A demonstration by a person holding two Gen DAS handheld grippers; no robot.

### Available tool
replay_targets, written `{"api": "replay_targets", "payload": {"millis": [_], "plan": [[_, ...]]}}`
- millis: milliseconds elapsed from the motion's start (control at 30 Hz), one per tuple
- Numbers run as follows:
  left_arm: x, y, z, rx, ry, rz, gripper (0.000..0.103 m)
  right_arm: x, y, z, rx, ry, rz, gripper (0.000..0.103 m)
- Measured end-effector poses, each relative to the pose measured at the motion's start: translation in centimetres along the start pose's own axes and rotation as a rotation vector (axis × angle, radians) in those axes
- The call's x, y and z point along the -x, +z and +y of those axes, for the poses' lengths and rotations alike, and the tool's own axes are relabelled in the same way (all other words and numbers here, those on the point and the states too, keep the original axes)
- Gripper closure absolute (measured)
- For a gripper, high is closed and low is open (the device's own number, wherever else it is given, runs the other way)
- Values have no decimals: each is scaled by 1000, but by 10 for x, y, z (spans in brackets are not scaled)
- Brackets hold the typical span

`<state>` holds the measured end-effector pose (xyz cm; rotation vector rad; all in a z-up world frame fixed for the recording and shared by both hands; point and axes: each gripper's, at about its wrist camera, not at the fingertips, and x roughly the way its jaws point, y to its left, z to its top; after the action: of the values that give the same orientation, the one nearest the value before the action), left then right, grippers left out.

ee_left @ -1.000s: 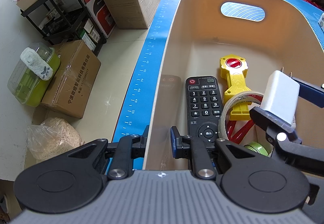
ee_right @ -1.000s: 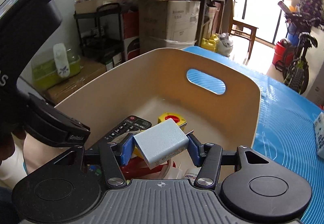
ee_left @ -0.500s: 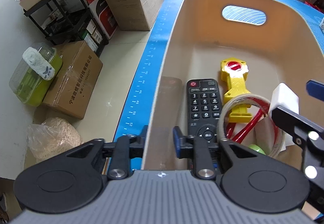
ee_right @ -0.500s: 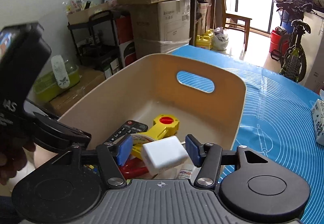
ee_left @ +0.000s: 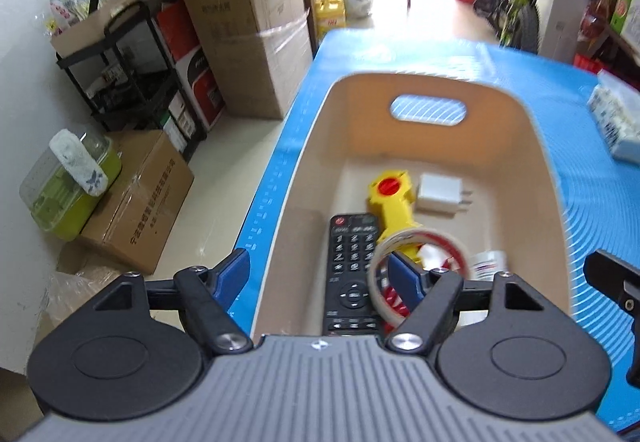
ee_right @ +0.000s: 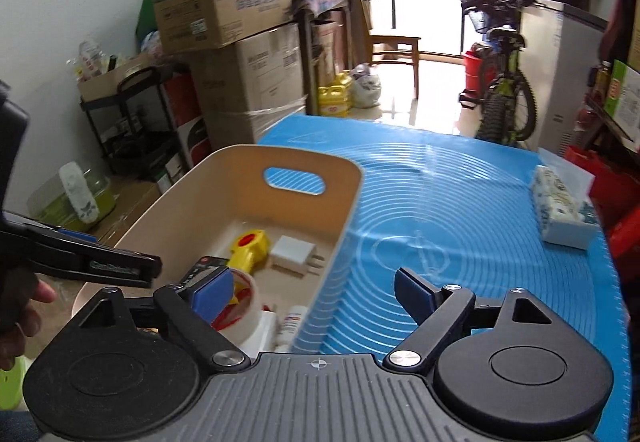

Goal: Organize rigid objects

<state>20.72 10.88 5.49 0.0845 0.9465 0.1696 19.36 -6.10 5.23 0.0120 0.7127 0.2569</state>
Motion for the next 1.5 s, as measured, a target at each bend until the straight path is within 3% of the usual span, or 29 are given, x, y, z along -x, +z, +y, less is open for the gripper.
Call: {"api": "replay_targets", "payload": {"millis": [367,733,1100,1500], "plan": [[67,-27,-25,-23,-46,-85,27,78,-13,-29,-49,-85,-68,11],[118,-66,-47,-16,-78,-145,27,138,-48,-46,-78,-119,-91,10],[131,-108,-58,-35,-99,-168,27,160,-94,-52,-64,-147,-82,10],[118,-144,-71,-87,-99,-183,27,159,-131,-56,-79,-131,-80,10]]}}
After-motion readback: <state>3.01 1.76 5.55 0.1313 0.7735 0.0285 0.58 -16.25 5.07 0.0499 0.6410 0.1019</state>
